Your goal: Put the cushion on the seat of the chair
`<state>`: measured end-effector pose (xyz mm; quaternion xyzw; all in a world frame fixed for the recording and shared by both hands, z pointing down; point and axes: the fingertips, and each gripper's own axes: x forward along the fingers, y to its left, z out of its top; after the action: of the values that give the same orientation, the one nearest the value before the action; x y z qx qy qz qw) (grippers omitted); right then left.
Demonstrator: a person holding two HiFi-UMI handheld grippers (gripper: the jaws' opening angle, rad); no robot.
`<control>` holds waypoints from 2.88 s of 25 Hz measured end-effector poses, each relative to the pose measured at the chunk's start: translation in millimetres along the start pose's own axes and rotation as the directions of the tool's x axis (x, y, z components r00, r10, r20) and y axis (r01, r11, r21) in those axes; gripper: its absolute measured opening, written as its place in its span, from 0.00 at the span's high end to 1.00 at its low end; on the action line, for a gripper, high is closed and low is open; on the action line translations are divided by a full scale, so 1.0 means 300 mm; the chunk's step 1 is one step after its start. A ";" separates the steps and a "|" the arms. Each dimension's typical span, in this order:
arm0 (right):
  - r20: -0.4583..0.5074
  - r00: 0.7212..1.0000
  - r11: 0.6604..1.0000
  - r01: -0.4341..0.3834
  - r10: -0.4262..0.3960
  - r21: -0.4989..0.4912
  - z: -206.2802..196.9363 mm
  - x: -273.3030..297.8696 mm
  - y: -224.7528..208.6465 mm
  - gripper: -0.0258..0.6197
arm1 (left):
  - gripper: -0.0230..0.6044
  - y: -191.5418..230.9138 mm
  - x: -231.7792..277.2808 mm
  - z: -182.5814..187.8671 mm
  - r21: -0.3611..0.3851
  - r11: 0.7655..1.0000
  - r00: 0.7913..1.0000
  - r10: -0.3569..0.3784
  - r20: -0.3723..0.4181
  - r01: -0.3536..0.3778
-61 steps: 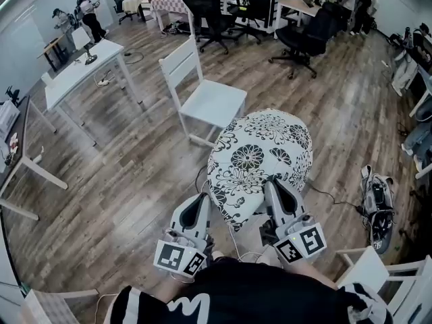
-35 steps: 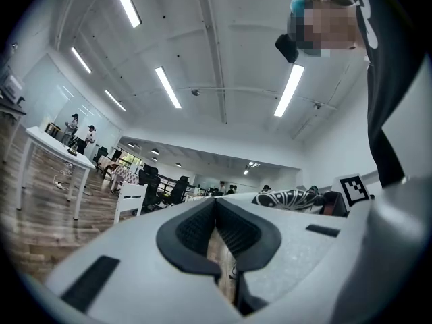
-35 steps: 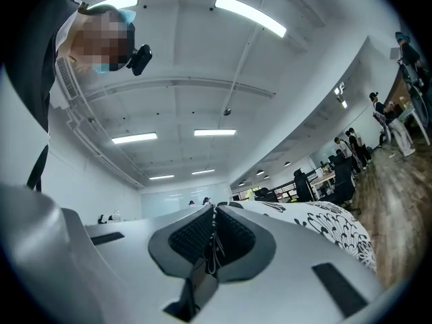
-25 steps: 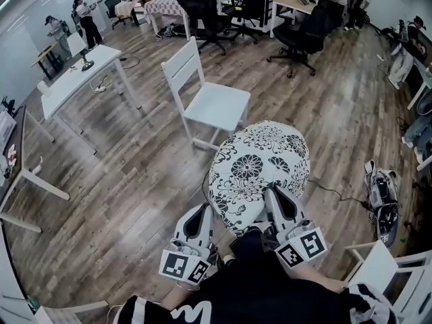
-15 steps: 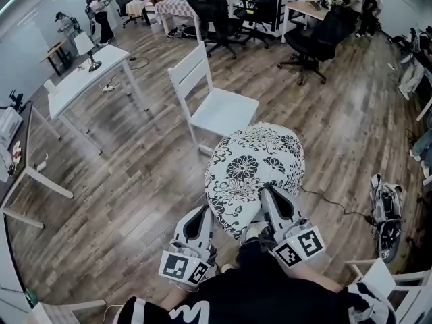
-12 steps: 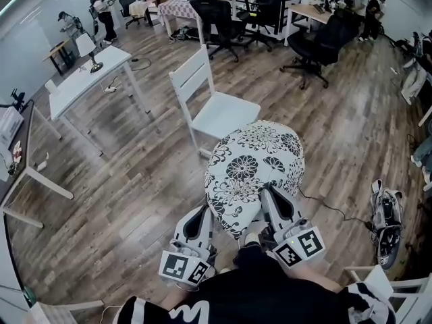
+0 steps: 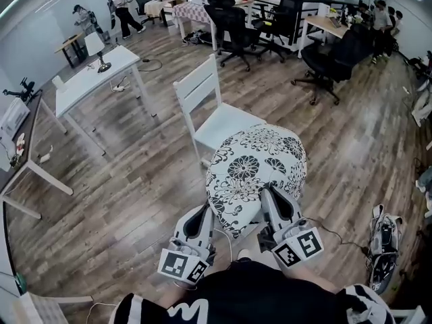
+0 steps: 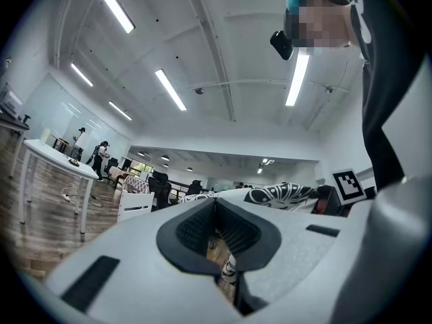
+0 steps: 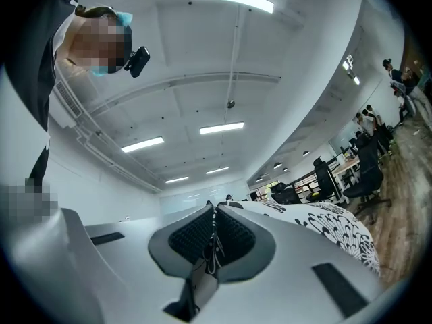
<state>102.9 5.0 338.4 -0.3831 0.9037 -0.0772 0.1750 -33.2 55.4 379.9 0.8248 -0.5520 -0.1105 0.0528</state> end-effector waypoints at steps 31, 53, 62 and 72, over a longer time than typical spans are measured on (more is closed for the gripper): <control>-0.066 0.996 0.997 -0.052 0.055 0.050 -0.076 0.213 -0.255 0.92 | 0.95 0.111 0.275 -0.069 -0.023 0.996 0.996 0.086 0.003 -0.086; -0.040 0.991 0.992 0.129 -0.129 0.002 -0.203 0.764 -0.396 0.92 | 0.95 0.653 0.680 0.022 -0.042 0.996 0.997 -0.077 -0.023 0.076; -0.065 0.982 0.984 0.176 -0.175 0.002 -0.272 0.941 -0.395 0.91 | 0.95 0.862 0.700 0.052 -0.070 0.995 0.997 -0.069 -0.040 0.066; -0.141 0.981 0.991 0.137 -0.136 -0.002 -0.375 1.029 -0.473 0.91 | 0.95 0.949 0.699 0.013 -0.075 0.997 0.999 0.022 -0.046 -0.025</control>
<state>-44.1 -315.1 402.3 -0.4372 0.8850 -0.1192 0.1066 -213.4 -247.6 409.8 0.8179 -0.5559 -0.1121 0.0976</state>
